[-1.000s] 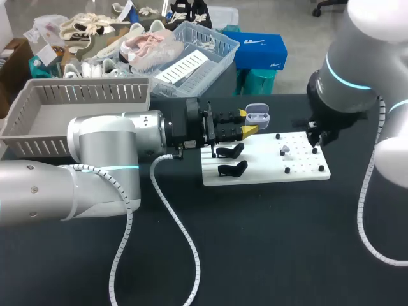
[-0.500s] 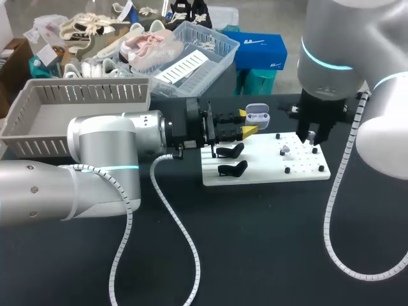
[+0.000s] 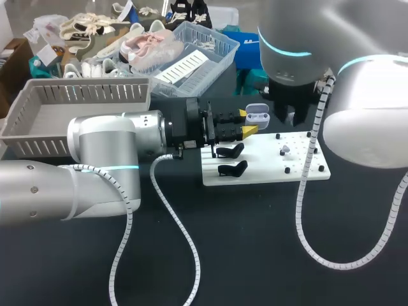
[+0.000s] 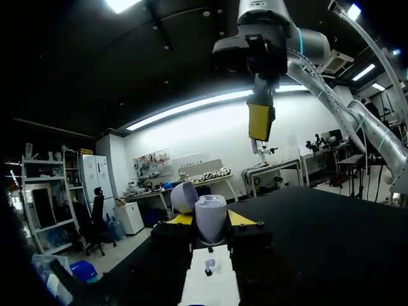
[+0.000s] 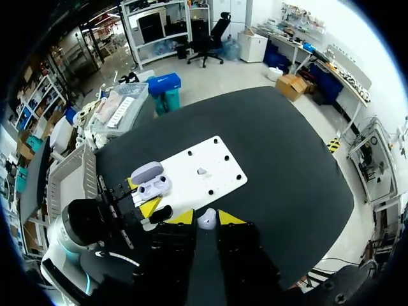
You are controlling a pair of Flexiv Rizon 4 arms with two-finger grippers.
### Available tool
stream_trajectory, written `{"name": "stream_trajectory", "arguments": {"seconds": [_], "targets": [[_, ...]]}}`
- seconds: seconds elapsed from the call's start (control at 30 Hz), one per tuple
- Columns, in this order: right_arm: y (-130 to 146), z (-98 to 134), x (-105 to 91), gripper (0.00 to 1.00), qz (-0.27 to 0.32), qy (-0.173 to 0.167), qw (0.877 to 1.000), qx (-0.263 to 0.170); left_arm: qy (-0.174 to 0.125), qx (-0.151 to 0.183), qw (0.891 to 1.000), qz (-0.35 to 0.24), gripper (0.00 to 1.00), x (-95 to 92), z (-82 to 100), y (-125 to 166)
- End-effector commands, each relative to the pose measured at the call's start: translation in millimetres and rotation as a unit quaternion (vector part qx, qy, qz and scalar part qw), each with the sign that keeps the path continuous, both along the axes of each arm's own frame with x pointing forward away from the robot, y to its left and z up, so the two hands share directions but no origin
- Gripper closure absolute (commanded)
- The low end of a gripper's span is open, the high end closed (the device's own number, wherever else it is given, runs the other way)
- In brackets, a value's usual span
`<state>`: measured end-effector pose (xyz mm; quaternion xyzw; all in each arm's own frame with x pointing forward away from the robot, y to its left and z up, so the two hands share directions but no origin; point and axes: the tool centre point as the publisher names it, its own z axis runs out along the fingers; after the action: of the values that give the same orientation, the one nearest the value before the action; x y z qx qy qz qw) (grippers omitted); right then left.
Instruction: Pick up each earbud case from the left stands, insert the matching earbuds, close the lid, and place the case in the box.
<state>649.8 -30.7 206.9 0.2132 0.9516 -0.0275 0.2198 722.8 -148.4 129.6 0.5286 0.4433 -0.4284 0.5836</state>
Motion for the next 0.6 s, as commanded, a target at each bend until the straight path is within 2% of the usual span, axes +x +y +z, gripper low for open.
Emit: {"name": "stream_trajectory", "arguments": {"seconds": [0.03, 0.17, 0.23, 0.4, 0.6], "targets": [[11.7, 0.1, 10.2, 1.0, 0.0, -0.012, 1.0, -0.007, -0.001, -0.001, 1.0, 0.002, 1.0, -0.6, -0.4, -0.1], [15.4, -1.0, 20.8, 1.0, 0.007, -0.027, 1.0, -0.007, -0.001, -0.001, 1.0, 0.002, 1.0, -0.6, -0.4, -0.1], [17.8, -2.4, 24.6, 1.0, 0.013, -0.034, 0.999, 0.007, -0.001, -0.001, 1.0, 0.002, 1.0, -0.6, -0.4, -0.1], [23.4, -6.2, 30.8, 1.0, 0.013, -0.036, 0.999, 0.007, -0.001, -0.001, 1.0, 0.002, 1.0, -0.6, -0.4, -0.1], [25.3, -8.1, 34.8, 1.0, -0.013, -0.043, 0.999, 0.021, -0.001, -0.001, 1.0, 0.002, 1.0, -0.6, -0.4, -0.1]]}}
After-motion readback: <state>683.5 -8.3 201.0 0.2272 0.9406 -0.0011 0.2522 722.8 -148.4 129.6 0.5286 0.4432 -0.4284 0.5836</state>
